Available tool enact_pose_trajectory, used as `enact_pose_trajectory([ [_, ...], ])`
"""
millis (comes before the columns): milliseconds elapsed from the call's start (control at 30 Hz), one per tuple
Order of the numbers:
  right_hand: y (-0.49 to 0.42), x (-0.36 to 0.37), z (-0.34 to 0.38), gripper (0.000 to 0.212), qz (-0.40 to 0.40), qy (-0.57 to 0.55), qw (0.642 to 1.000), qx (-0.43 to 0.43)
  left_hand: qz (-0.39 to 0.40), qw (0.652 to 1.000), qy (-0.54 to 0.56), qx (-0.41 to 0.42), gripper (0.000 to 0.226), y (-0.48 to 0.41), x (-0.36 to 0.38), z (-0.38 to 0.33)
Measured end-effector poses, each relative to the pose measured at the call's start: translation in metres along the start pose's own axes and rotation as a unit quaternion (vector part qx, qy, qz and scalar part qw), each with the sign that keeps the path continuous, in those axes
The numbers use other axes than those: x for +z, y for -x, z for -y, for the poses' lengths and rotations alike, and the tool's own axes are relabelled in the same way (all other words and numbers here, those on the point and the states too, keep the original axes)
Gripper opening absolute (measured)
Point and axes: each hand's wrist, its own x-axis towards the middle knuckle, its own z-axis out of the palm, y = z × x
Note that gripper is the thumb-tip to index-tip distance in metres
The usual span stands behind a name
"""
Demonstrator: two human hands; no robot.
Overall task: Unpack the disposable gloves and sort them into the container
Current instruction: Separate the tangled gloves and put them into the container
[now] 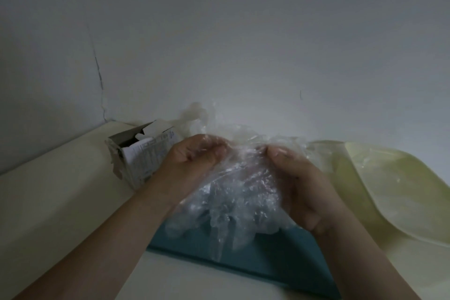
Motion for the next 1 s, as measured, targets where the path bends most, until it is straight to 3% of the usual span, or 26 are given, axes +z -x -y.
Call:
enact_pose_trajectory([
  [200,0.010,0.004,0.021,0.032,-0.154,0.049,0.978,-0.134,0.040,0.997,-0.017,-0.070,0.026,0.003,-0.017,0.007],
  [400,0.027,0.006,0.039,0.014,-0.209,0.095,0.956,-0.184,0.044,0.991,-0.057,-0.117,0.014,0.014,-0.029,0.009],
  [567,0.045,0.000,0.062,0.016,-0.157,0.122,0.961,-0.194,0.070,0.978,-0.143,-0.133,0.019,0.023,-0.028,0.000],
  [667,0.059,-0.005,0.073,0.019,-0.063,0.163,0.972,-0.158,0.070,0.986,-0.069,-0.132,0.073,0.017,-0.005,-0.016],
  [733,0.065,-0.010,0.080,0.023,-0.013,0.170,0.977,-0.130,0.146,0.980,-0.015,-0.132,0.084,0.015,0.019,-0.029],
  [800,0.071,-0.015,0.091,0.022,0.022,0.156,0.981,-0.113,0.191,0.970,0.010,-0.148,0.078,0.013,0.046,-0.039],
  [867,0.077,-0.022,0.104,0.017,0.038,0.153,0.981,-0.112,0.195,0.965,0.044,-0.172,0.057,0.009,0.072,-0.045],
  [1000,0.092,-0.043,0.129,0.015,-0.047,0.231,0.964,-0.119,0.197,0.957,0.086,-0.193,0.015,0.001,0.108,-0.049],
])
